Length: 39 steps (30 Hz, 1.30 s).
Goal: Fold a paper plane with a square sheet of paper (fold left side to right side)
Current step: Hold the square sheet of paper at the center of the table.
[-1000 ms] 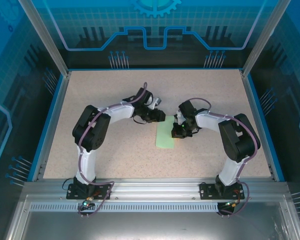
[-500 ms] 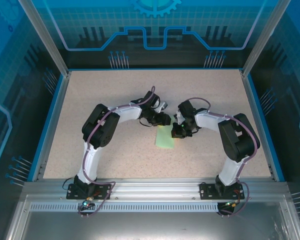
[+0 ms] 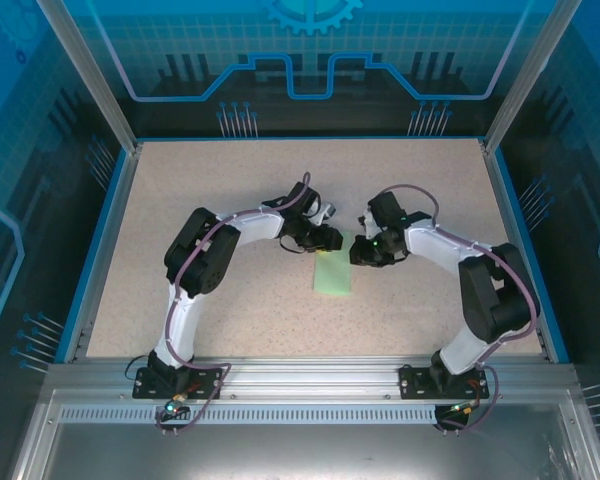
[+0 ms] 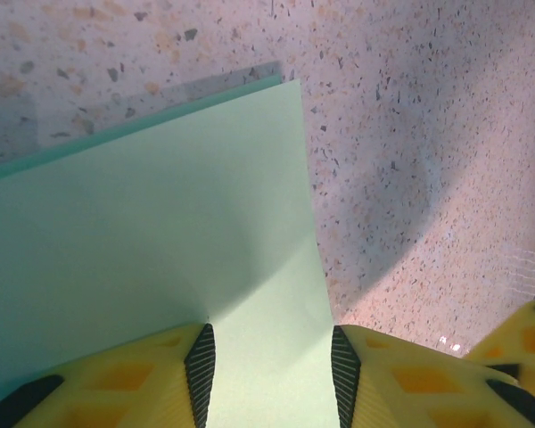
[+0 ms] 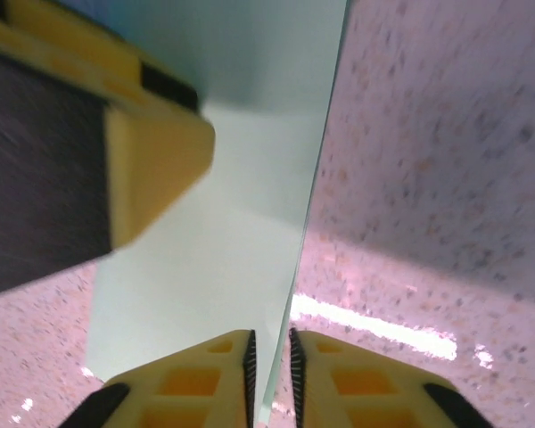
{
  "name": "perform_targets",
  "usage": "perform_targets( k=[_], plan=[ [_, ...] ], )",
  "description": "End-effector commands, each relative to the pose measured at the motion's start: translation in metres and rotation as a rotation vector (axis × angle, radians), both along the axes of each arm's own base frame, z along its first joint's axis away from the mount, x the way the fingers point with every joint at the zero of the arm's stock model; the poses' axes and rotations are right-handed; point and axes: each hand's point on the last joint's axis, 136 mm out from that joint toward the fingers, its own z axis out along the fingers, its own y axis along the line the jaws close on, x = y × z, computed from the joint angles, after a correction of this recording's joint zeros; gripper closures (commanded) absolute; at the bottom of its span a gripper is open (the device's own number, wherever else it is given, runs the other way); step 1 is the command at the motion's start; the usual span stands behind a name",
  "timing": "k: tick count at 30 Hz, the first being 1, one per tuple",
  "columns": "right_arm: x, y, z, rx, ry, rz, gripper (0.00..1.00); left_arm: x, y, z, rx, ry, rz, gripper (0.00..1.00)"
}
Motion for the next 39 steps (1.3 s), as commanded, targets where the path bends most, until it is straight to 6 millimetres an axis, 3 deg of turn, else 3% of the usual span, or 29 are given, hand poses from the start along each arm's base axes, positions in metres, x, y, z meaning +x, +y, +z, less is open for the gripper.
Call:
perform_targets(
  k=[1, 5, 11, 24, 27, 33, 39],
  plan=[
    [0.018, 0.001, 0.007, 0.112, -0.027, -0.04, 0.89, -0.014, 0.012, -0.04, 0.078, 0.08, 0.013, 0.57],
    [0.04, 0.002, 0.005, 0.167, -0.038, -0.084, 0.99, -0.014, 0.011, -0.039, 0.074, 0.081, 0.015, 0.57],
    [0.059, 0.016, -0.01, 0.219, 0.003, -0.08, 1.0, -0.015, 0.011, -0.039, 0.075, 0.081, 0.015, 0.57],
    [0.064, 0.022, -0.047, 0.188, 0.079, -0.073, 1.0, -0.016, 0.009, -0.033, 0.057, 0.07, 0.005, 0.57],
    [0.058, 0.016, -0.058, 0.139, 0.114, -0.079, 1.0, -0.014, 0.007, -0.024, 0.042, 0.05, 0.001, 0.57],
    [0.046, 0.007, -0.073, 0.072, 0.164, -0.081, 1.0, -0.011, 0.002, 0.019, -0.021, -0.033, -0.014, 0.57],
    [0.042, 0.004, -0.077, 0.036, 0.183, -0.073, 1.0, -0.023, 0.003, 0.047, -0.092, -0.078, -0.033, 0.56]
  ],
)
